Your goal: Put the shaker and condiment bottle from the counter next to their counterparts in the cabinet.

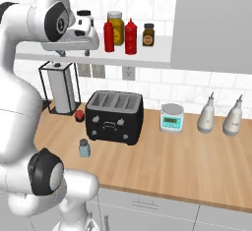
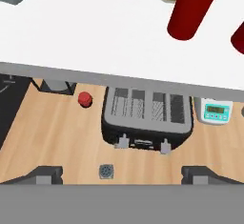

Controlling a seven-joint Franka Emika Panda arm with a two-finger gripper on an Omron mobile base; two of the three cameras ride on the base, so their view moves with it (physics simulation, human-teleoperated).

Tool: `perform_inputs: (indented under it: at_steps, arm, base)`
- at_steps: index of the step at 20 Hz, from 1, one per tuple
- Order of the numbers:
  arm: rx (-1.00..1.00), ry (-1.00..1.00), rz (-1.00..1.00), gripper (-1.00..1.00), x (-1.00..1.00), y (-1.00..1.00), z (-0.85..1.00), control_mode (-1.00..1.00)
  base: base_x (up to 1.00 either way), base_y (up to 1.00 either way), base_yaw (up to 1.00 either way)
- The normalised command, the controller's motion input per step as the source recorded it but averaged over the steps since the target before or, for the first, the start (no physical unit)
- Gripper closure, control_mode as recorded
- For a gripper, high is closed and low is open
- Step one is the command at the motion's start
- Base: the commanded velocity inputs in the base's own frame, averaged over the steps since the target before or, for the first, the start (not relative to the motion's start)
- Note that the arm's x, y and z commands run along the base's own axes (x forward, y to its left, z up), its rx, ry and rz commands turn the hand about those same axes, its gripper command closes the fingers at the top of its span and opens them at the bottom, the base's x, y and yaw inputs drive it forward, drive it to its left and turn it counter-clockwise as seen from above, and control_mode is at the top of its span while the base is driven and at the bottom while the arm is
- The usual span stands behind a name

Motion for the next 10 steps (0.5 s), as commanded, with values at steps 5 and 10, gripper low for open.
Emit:
perform_inputs:
  at_steps: [5,10]
  arm:
    - [0.02,-0.20,-0.07,-1.00,-0.72,0.01,-0.54,-1.00]
    - [0.00,-0.02,-0.05,-1.00,-0.42,0.01,-0.48,-1.00]
  base:
    - [0.00,0.00,0.00]
    - [0.00,0.00,0.00]
